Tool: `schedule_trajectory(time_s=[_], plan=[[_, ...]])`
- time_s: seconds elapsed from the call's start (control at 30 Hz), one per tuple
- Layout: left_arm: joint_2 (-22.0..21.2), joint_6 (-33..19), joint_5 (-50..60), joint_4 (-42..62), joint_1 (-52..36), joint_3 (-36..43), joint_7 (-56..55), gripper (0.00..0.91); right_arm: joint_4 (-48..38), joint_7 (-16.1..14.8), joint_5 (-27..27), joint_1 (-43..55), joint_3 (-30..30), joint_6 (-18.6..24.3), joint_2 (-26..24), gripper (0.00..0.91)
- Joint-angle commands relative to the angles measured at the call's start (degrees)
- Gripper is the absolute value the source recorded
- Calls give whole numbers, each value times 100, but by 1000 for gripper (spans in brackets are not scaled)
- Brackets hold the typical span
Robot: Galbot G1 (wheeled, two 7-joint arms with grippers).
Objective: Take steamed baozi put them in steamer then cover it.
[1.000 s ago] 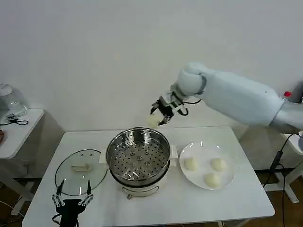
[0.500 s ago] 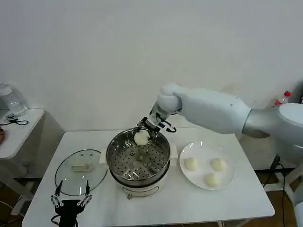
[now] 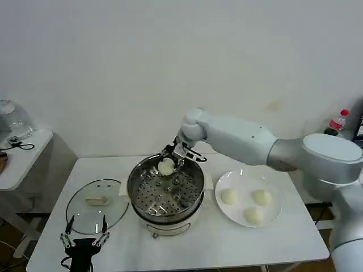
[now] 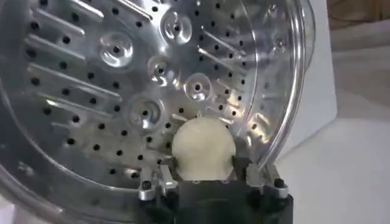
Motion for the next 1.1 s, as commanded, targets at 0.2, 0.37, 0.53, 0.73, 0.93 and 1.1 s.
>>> schedule_trajectory(time_s=[0.2, 0.37, 0.53, 0.73, 0.93, 1.1], plan=[[-6, 3, 0, -44, 23, -1, -7, 907, -313, 223, -159, -86, 19, 357, 174, 907], [-29, 7, 12, -66, 42, 39, -10, 907, 293, 5, 388, 311, -139, 81, -197, 907], [-16, 14, 15, -58, 36, 105, 0, 907, 1710, -388, 1620, 1412, -444, -947, -1082, 907], [83, 32, -1, -56, -41, 203, 31, 907, 2718, -538, 2450, 2312, -802, -1586, -2558, 907], [175, 75, -19, -89, -117, 302, 69, 907, 3238, -788, 2250, 2358, -1088, -2064, -3959, 907], [264, 120, -64, -136, -172, 326, 91, 907, 3505, -941, 1994, 2060, -1511, -2639, -4803, 907]])
